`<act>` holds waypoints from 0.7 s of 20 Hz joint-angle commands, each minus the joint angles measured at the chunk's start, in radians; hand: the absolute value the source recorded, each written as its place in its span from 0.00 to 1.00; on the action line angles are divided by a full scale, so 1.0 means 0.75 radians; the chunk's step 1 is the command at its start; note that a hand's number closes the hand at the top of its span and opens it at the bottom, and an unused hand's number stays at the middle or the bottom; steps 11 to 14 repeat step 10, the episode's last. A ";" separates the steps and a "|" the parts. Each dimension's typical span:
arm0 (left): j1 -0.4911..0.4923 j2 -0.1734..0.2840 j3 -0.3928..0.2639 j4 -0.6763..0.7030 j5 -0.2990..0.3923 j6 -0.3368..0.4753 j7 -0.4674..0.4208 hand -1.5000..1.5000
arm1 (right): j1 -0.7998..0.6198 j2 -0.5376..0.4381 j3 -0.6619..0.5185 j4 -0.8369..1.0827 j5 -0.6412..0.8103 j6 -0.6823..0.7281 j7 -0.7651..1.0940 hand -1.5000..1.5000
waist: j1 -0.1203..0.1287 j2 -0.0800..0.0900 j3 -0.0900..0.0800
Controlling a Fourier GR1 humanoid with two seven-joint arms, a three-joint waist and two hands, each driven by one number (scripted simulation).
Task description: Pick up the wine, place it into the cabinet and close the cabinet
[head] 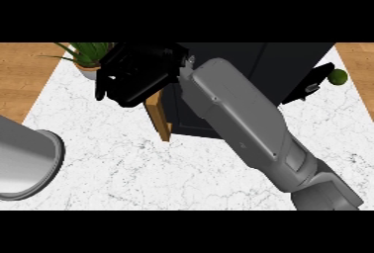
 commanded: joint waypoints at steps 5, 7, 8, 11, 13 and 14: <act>-0.025 -0.002 0.108 0.049 0.018 0.033 -0.020 0.00 | 0.033 -0.211 -0.146 0.106 0.118 -0.177 -0.196 1.00 | -0.033 0.039 0.023; -0.041 -0.008 0.109 0.029 0.013 0.034 -0.015 0.00 | 0.019 -0.197 -0.150 0.115 0.137 -0.192 -0.229 1.00 | -0.019 0.047 0.022; -0.050 0.000 0.113 0.032 -0.006 0.031 -0.010 0.00 | 0.019 -0.197 -0.139 0.108 0.143 -0.190 -0.215 1.00 | -0.030 0.041 0.021; -0.052 -0.008 0.107 0.016 -0.024 0.061 -0.001 0.00 | 0.032 -0.178 -0.130 0.108 0.157 -0.197 -0.236 1.00 | -0.031 0.042 0.022; -0.052 -0.008 0.107 0.016 -0.024 0.061 -0.001 0.00 | 0.032 -0.178 -0.130 0.108 0.157 -0.197 -0.236 1.00 | -0.031 0.042 0.022; -0.052 -0.008 0.107 0.016 -0.024 0.061 -0.001 0.00 | 0.032 -0.178 -0.130 0.108 0.157 -0.197 -0.236 1.00 | -0.031 0.042 0.022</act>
